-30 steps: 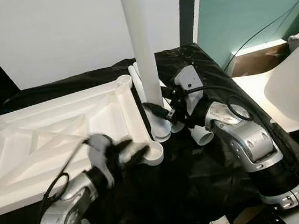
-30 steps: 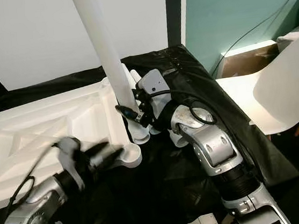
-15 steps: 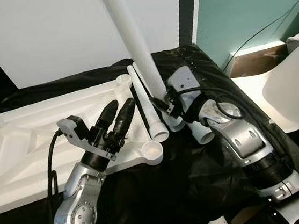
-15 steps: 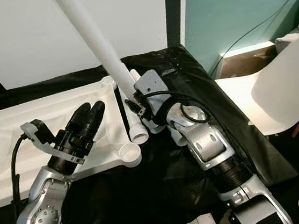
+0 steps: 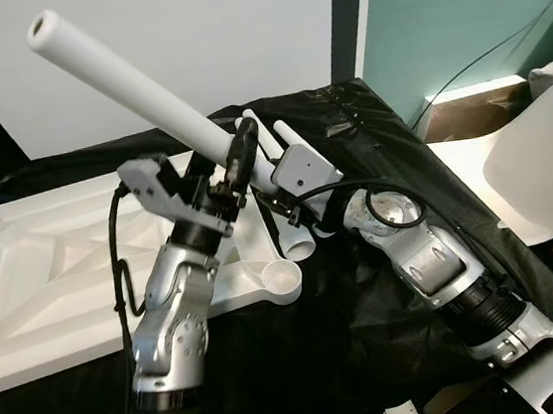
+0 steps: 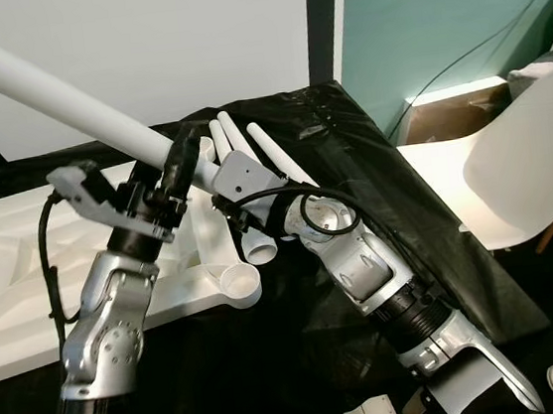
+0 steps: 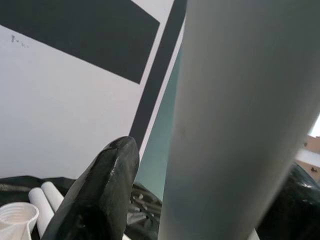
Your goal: Building children table
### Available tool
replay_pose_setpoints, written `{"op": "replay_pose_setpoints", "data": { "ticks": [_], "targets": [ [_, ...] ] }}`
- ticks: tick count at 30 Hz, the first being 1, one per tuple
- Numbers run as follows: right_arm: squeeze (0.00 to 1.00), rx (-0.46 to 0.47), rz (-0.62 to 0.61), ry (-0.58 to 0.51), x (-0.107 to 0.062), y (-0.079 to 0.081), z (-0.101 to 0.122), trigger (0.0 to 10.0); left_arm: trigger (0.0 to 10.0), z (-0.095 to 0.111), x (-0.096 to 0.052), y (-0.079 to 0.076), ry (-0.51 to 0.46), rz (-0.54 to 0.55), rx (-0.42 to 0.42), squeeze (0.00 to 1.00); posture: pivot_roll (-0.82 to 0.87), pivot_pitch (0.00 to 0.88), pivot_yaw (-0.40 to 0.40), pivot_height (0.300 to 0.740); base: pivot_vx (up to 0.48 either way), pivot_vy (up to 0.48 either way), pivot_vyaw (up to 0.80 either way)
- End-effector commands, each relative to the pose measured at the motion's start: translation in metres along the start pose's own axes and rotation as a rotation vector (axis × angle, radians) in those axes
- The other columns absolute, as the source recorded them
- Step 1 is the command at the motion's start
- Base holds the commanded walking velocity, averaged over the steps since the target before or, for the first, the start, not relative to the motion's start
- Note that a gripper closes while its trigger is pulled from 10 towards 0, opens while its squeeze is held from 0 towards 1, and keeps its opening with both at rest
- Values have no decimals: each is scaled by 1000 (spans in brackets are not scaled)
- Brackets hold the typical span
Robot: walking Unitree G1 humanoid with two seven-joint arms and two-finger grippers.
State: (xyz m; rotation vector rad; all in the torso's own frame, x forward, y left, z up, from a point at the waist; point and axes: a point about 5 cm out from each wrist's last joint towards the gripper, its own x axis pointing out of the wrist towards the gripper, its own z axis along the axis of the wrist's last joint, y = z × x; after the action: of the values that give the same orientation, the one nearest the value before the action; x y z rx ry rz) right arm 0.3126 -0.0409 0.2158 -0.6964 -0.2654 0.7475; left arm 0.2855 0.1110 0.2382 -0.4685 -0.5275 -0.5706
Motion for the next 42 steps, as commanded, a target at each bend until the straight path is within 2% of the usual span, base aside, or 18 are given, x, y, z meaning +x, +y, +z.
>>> {"op": "replay_pose_setpoints", "data": {
  "ticks": [1, 3, 4, 5, 11, 12, 14, 15, 20, 21, 25, 26, 28, 30, 33, 35, 37, 42],
  "targets": [
    [0, -29, 12, -23, 2, 1, 5, 10000, 10000, 3, 2, 5, -23, 47, 15, 0, 6, 0, 32, 740, 0, 0, 0],
    [0, -32, 12, -24, 1, 1, 5, 10000, 10000, 5, 3, 6, -35, 54, 8, 0, 3, 0, 34, 740, 0, 0, 0],
    [0, -35, 11, -25, 1, 1, 6, 10000, 7647, 6, 3, 6, -46, 56, 8, 0, 3, 0, 34, 740, 0, 0, 0],
    [0, -37, 9, -26, 1, 1, 6, 10000, 0, 6, 4, 7, -52, 56, 7, 0, 1, 0, 34, 740, 0, 0, 0],
    [0, -42, -4, -28, 1, -1, 6, 10000, 0, 6, 3, 5, -51, 37, 18, 0, 0, 0, 33, 740, 0, 0, 0],
    [588, -34, -9, -34, 1, -2, 7, 10000, 0, 4, 2, -1, -46, 0, 10, 0, 0, 0, 32, 740, 0, 0, 0],
    [588, -28, -9, -39, 0, -3, 8, 10000, 0, 3, 2, -3, -46, -11, 6, 0, 0, 0, 32, 740, 0, 0, 0],
    [1000, -8, -3, -47, 0, -3, 10, 10000, 0, 3, 3, -4, -47, -16, 4, 0, 0, 0, 30, 740, 0, 0, 0],
    [1000, 41, 19, -58, -2, -7, 14, 10000, 0, 3, 4, -6, -55, -18, -2, 0, 2, 0, 30, 740, 0, 0, 0],
    [902, 56, 31, -57, -3, -8, 13, 10000, 0, 3, 4, -6, -56, -21, 0, 0, 2, 0, 30, 740, 0, 0, 0],
    [902, 75, 47, -56, -4, -10, 13, 10000, 0, 3, 4, -6, -57, -25, 3, 0, 2, 0, 30, 740, 0, 0, 0],
    [0, 88, 60, -53, -5, -11, 12, 10000, 0, 3, 5, -6, -58, -26, 4, 0, 2, 0, 30, 740, 0, 0, 0],
    [0, 153, 81, -52, -11, -21, 9, 10000, 0, 3, 5, -6, -57, -33, 4, 0, 2, 0, 31, 740, 0, 0, 0],
    [0, 177, 87, -54, -13, -25, 8, 10000, 0, 3, 5, -6, -56, -35, 3, 0, 2, 0, 31, 740, 0, 0, 0],
    [0, 243, 244, 16, -23, -44, -19, 10000, 0, 4, 9, -10, -54, -72, 2, 0, -5, 0, 34, 740, 0, 0, 0],
    [0, 241, 295, 47, -24, -50, -31, 10000, 0, 4, 10, -13, -56, -89, 0, 0, -2, 0, 36, 740, 0, 0, 0],
    [0, 221, 296, 71, -21, -53, -39, 10000, 0, 4, 10, -15, -55, -98, -3, 0, 2, 0, 38, 740, 0, 0, 0],
    [0, 210, 331, 72, -15, -54, -44, 10000, 0, 4, 10, -16, -52, -107, -6, 0, 11, 0, 40, 740, 0, 0, 0]
  ]
}}
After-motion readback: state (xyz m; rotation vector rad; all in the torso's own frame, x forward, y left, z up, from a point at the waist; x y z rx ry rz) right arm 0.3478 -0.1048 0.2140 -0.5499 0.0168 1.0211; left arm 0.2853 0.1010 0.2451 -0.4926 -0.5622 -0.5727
